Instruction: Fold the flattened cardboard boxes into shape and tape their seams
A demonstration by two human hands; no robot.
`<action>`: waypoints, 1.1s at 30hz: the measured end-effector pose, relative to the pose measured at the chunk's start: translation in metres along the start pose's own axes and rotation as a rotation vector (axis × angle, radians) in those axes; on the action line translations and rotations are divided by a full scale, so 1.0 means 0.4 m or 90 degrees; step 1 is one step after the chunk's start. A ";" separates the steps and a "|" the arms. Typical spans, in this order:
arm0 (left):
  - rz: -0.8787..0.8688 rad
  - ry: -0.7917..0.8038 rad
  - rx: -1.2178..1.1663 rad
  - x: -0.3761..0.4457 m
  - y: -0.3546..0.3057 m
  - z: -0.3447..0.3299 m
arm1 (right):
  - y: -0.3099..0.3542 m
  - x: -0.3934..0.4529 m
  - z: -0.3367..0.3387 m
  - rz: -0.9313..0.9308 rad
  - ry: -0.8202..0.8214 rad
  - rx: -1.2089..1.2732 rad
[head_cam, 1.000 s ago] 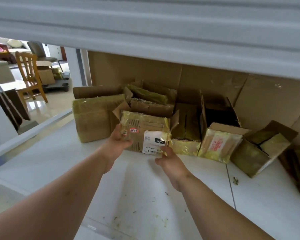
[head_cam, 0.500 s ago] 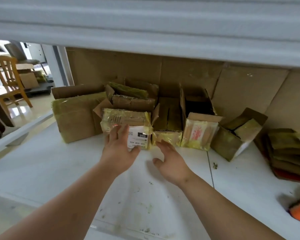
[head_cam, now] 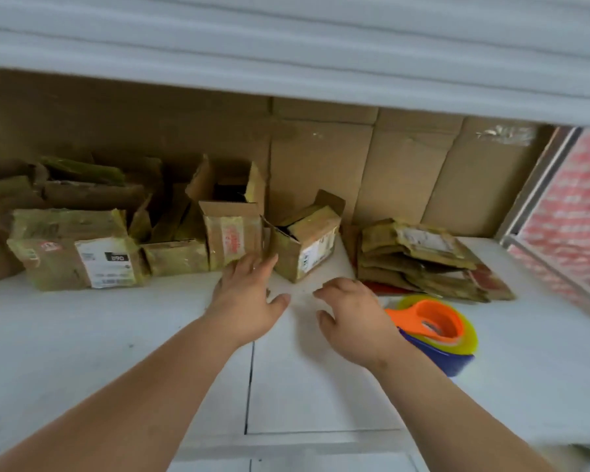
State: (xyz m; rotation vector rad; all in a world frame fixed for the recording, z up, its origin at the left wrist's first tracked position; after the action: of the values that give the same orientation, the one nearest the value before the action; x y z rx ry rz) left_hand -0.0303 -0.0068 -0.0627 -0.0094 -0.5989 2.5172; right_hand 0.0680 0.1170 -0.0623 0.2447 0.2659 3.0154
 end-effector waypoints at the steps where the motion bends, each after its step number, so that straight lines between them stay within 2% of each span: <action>1: -0.019 0.008 0.014 -0.003 -0.054 -0.026 | -0.059 -0.031 0.018 -0.018 -0.002 -0.023; 5: -0.052 0.050 0.055 -0.019 -0.229 -0.133 | -0.254 -0.149 0.071 -0.093 -0.002 -0.061; 9: -0.030 0.095 0.075 -0.031 -0.323 -0.215 | -0.367 -0.215 0.039 -0.096 0.067 -0.081; 13: 0.019 0.133 0.036 -0.050 -0.366 -0.265 | -0.405 -0.234 -0.005 -0.047 0.115 -0.107; 17: 0.059 0.102 0.005 -0.056 -0.383 -0.264 | -0.426 -0.236 0.008 -0.020 0.127 -0.123; 20: 0.052 0.089 0.004 -0.037 -0.404 -0.257 | -0.509 -0.258 0.033 -0.071 0.139 -0.126; 27: -0.014 0.127 0.010 0.050 -0.511 -0.291 | -0.732 -0.345 0.100 -0.235 0.168 -0.148; 29: -0.021 0.126 -0.003 0.074 -0.524 -0.303 | -0.749 -0.342 0.139 -0.254 0.098 -0.118; 32: -0.018 0.110 -0.003 0.098 -0.532 -0.311 | -0.760 -0.314 0.235 -0.283 -0.134 -0.072; 33: -0.015 0.105 0.004 0.105 -0.532 -0.311 | -0.756 -0.299 0.249 -0.275 -0.176 -0.056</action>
State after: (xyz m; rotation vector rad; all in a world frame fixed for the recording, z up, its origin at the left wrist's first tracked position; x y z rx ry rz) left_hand 0.0585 0.2263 -0.0808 -0.2051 -0.5215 2.4659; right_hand 0.2294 0.4154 -0.0384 0.5153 0.1384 2.5227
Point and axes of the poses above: each hand's wrist, its own x-axis towards the middle knuckle, its own z-axis out of the back of the hand, y = z × x, the point moved 10 cm from there along x, towards the middle knuckle, and after that the axes turned 5 degrees about z, right-handed, at the moved point
